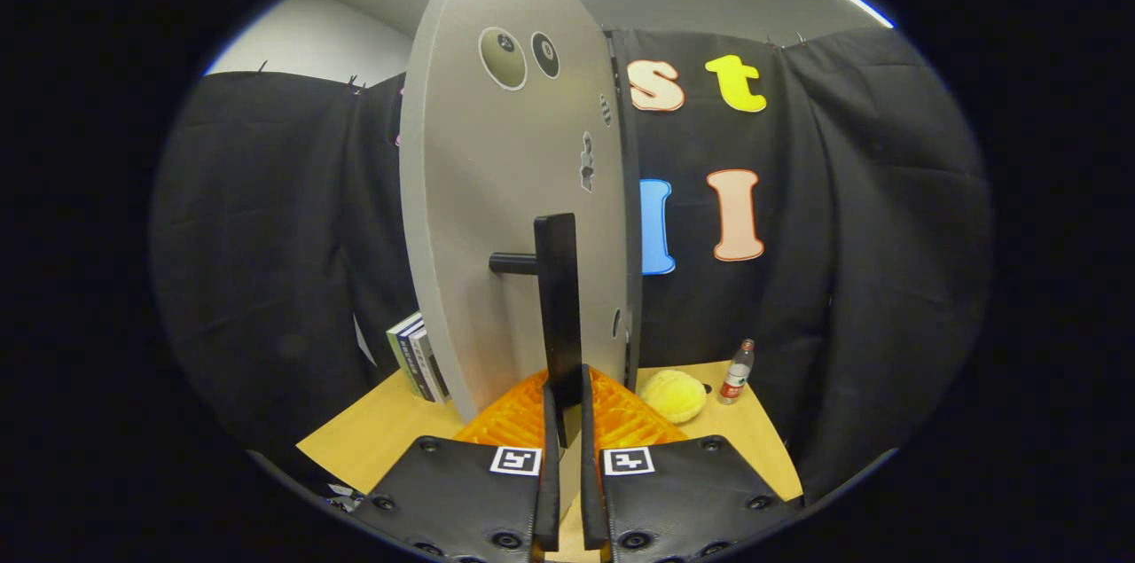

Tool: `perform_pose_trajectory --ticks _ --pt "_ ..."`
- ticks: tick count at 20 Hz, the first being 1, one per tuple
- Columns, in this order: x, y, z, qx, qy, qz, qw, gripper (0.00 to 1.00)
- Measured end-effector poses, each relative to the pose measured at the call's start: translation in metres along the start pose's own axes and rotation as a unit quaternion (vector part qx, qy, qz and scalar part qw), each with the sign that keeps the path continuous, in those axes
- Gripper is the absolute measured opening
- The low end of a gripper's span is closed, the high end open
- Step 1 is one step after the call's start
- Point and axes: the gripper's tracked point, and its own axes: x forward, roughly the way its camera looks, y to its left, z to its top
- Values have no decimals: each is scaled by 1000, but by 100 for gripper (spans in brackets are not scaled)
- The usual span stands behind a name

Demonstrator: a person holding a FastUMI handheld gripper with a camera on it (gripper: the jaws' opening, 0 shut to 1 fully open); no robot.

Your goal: Open the shoe cabinet door, grab the shoes and put them into the shoe cabinet, then close the shoe cabinet door.

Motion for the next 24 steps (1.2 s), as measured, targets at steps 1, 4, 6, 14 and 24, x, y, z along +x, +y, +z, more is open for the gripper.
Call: perform_pose_trajectory --ticks 1,4,6,14,24 --pt "-1 -5 0 1 -1 -11 1000 11" --pt "-2 -19 2 2 -9 -47 999 11" --pt "-2 -30 3 -1 -12 -72 997 12" --pt "-10 -39 19 30 -63 -109 992 46" --pt "5 -16 35 -40 -129 -52 989 98"
